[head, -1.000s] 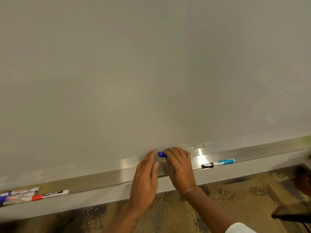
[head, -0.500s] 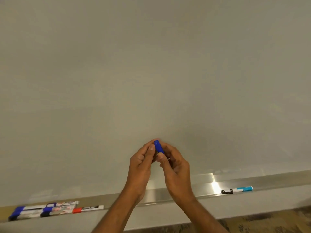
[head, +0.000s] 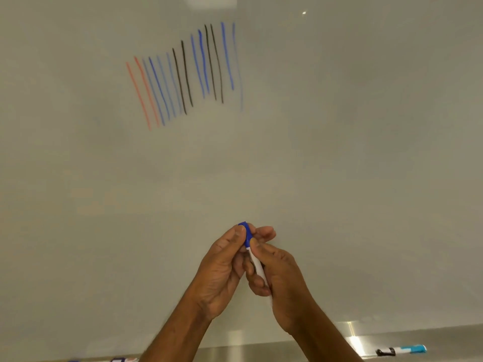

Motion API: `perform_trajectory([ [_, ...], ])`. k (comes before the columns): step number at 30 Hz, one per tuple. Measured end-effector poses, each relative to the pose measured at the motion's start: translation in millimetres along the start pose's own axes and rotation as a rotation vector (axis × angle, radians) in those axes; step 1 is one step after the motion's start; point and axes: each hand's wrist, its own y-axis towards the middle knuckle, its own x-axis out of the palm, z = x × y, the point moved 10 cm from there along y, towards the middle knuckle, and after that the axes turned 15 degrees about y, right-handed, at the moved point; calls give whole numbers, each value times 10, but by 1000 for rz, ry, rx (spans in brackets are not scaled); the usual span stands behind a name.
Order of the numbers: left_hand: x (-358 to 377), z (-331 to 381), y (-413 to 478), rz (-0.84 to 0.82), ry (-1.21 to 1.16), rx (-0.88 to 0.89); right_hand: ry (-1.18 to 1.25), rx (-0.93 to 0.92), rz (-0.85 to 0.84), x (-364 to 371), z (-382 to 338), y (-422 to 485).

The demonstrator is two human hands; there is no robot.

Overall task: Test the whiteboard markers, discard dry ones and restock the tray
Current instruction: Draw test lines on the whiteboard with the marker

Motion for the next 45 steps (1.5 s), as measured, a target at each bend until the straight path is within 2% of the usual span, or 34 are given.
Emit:
perform_trajectory([
  [7, -130, 359, -87, 32, -57, 24, -40, 14, 54, 330, -99, 5],
  [11, -371, 639, -45, 126, -202, 63, -69, 26, 91, 434, -43, -19],
  [14, -617, 908, -31, 230, -100, 135, -148, 17, 70, 539, -30, 9],
  [17, -794, 1106, -84, 345, 18, 202, -96, -8, -17, 756, -155, 40],
  [19, -894, 1257, -135, 416, 109, 268, -89, -101, -115, 959, -335, 42],
  [21, -987, 1419, -180, 486, 229, 340, -117, -211, -137, 1076, -507, 57],
  [24, -1126, 1677, -260, 600, 418, 479, 79, -250, -174, 1227, -671, 111],
  [27, -1247, 1947, -340, 706, 589, 625, 477, -110, -259, 1411, -702, 196],
  [29, -1332, 2107, -361, 742, 677, 703, 567, -95, -313, 1543, -749, 259],
  [32, -1483, 2268, -293, 762, 826, 792, 431, -210, -319, 1708, -839, 356],
  [35, -1628, 2372, -157, 784, 982, 856, 123, -422, -228, 1852, -998, 429],
  [39, -1688, 2531, -16, 797, 1150, 984, -158, -718, -127, 2064, -1199, 513],
  [42, -1771, 2636, 78, 829, 1200, 1041, -237, -909, -91, 2199, -1311, 530],
  [45, -1782, 2699, 158, 827, 1280, 1110, -320, -1015, -73, 2332, -1367, 602],
])
